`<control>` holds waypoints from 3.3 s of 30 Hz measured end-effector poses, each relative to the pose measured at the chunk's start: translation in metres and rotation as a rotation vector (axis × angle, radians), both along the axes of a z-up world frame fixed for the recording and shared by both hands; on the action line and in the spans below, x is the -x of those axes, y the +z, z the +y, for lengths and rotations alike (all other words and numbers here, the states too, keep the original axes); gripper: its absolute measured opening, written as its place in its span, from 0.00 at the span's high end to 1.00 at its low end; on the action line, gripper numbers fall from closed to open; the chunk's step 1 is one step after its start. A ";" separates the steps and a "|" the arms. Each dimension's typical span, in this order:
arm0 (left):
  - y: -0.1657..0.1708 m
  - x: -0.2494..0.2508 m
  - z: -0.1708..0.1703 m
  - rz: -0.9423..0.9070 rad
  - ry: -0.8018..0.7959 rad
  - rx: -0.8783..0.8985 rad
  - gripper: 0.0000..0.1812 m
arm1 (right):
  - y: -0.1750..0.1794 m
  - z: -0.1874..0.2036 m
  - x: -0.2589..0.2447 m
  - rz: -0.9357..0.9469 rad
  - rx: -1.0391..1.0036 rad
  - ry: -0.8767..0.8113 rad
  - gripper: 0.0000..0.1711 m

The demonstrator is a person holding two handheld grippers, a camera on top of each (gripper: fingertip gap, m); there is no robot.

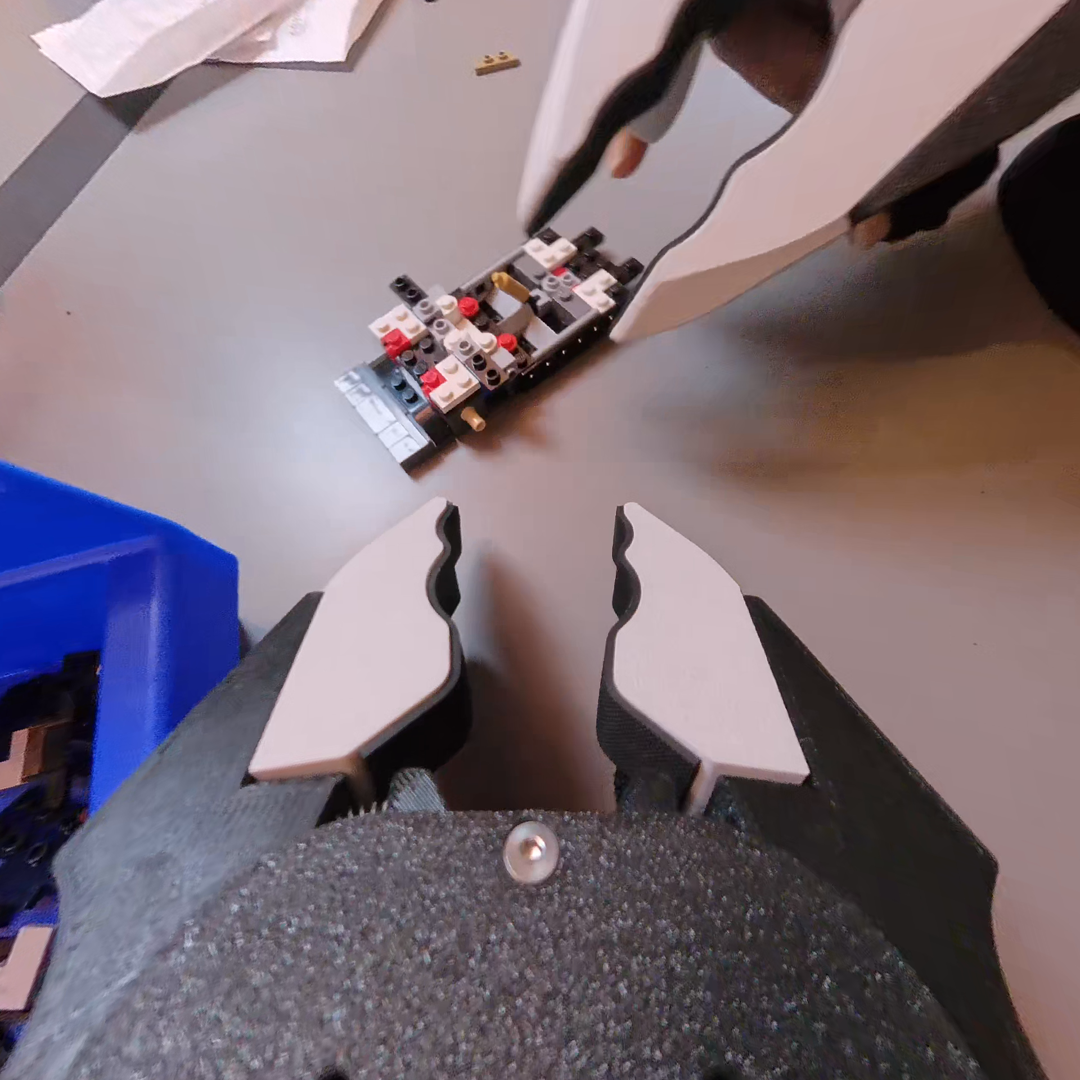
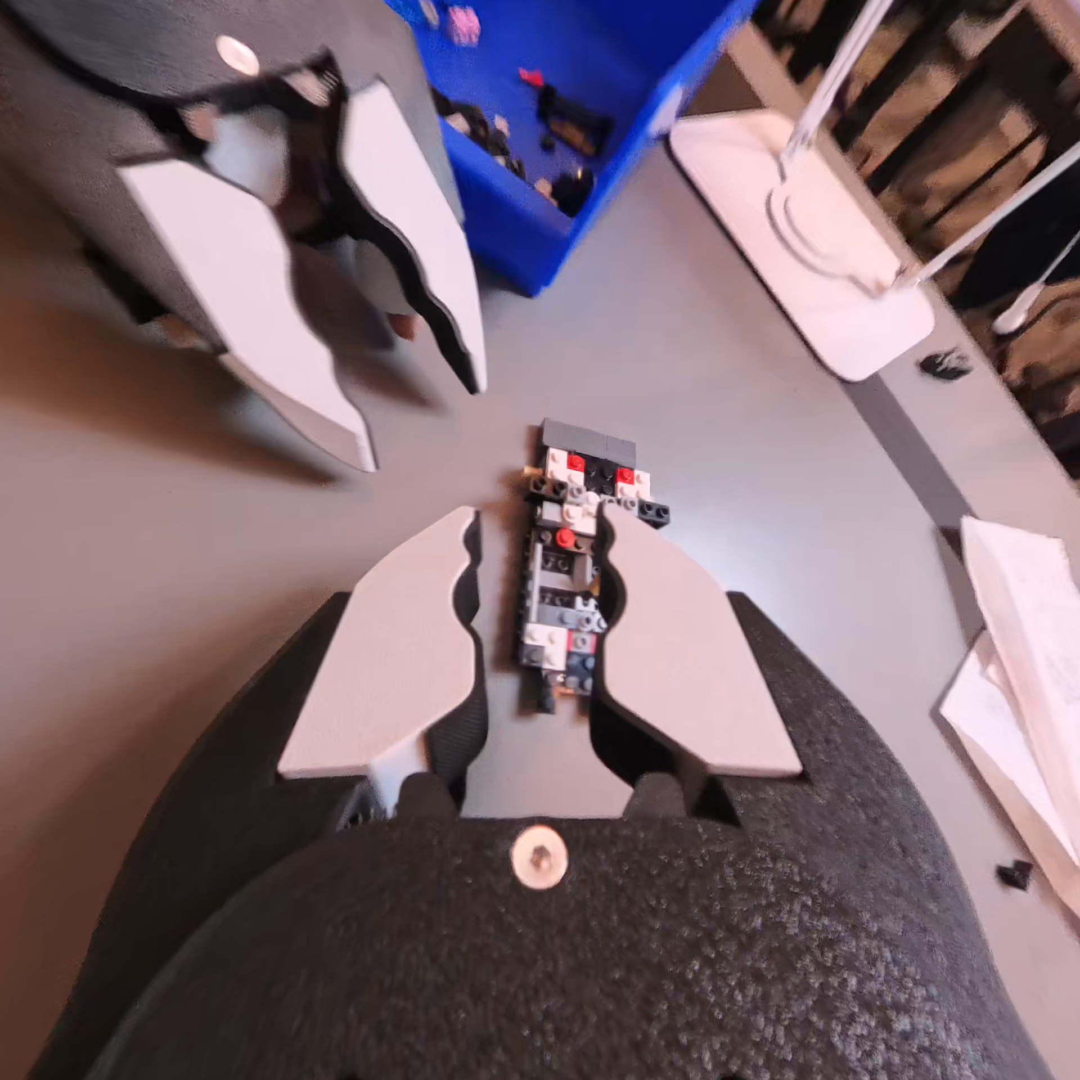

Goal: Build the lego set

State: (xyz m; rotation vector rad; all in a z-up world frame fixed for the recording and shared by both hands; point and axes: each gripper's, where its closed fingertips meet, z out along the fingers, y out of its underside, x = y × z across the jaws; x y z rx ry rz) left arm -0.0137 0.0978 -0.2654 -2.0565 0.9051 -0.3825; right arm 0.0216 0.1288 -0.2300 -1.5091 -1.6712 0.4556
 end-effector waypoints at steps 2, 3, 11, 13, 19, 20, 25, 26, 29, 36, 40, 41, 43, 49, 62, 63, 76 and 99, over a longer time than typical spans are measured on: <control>0.000 0.003 0.001 0.009 0.008 -0.014 0.73 | -0.009 0.013 0.006 -0.063 0.037 -0.021 0.68; -0.001 0.004 0.000 0.013 0.011 -0.019 0.73 | -0.016 0.022 0.008 -0.118 0.044 -0.035 0.63; 0.000 0.014 -0.005 -0.013 0.047 -0.020 0.73 | -0.046 0.042 0.017 -0.273 0.283 -0.113 0.60; 0.004 0.015 -0.006 -0.087 0.069 0.017 0.73 | -0.044 0.036 0.020 -0.222 0.277 -0.079 0.60; 0.040 0.013 -0.008 -0.599 0.135 0.177 0.70 | 0.027 0.005 0.030 0.284 0.261 0.042 0.60; 0.055 0.012 -0.007 -0.731 0.137 0.194 0.69 | 0.040 0.000 0.029 0.351 0.222 0.039 0.60; 0.112 0.000 -0.012 -1.058 0.107 0.188 0.69 | 0.059 -0.026 0.028 0.410 -0.117 -0.036 0.60; 0.112 -0.007 -0.013 -1.007 0.111 0.162 0.70 | 0.061 -0.031 0.029 0.403 -0.191 -0.041 0.60; 0.113 -0.015 -0.014 -0.880 0.156 0.027 0.87 | 0.070 -0.046 0.035 0.398 -0.371 -0.027 0.60; 0.094 -0.004 -0.012 -0.444 0.199 -0.152 0.87 | 0.074 -0.050 0.022 0.374 -0.345 0.132 0.66; 0.080 -0.009 -0.019 -0.257 0.134 -0.168 0.87 | 0.080 -0.062 0.015 0.316 -0.316 0.247 0.83; 0.078 -0.012 -0.020 -0.233 0.120 -0.162 0.87 | 0.079 -0.062 0.016 0.280 -0.356 0.258 0.83; 0.076 -0.015 -0.023 -0.204 0.101 -0.159 0.87 | 0.070 -0.064 0.016 0.189 -0.431 0.301 0.86; 0.072 -0.023 -0.029 -0.149 0.066 -0.137 0.87 | 0.051 -0.066 0.016 0.041 -0.544 0.399 0.94; 0.094 -0.011 -0.027 -0.166 0.059 -0.219 0.86 | 0.025 -0.089 0.010 0.100 -0.145 0.411 1.00; 0.093 -0.010 -0.028 -0.136 0.056 -0.234 0.86 | 0.033 -0.092 0.010 0.155 -0.107 0.399 1.00; 0.085 -0.013 -0.032 -0.093 0.029 -0.216 0.86 | 0.059 -0.066 0.020 0.110 -0.415 0.322 0.93; 0.077 -0.008 -0.028 -0.080 0.030 -0.176 0.86 | 0.025 -0.107 0.007 0.020 -0.006 0.484 0.96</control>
